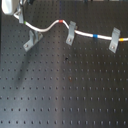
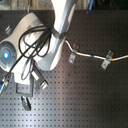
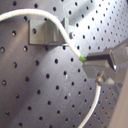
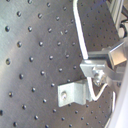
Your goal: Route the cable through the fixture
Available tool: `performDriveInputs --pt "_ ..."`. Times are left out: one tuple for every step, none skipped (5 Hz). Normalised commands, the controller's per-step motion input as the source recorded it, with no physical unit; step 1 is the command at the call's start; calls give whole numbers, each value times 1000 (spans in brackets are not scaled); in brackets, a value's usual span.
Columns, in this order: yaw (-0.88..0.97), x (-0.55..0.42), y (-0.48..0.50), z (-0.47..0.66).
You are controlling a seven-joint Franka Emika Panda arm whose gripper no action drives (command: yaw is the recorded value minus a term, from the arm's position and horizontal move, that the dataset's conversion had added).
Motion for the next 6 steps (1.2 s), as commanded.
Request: performDriveInputs --pt "123 115 513 -21" --pt "191 96 399 -3" --pt "123 44 201 7" --pt "-214 -34 -269 142" --pt "0 -1 -43 11" --pt "0 0 0 17"
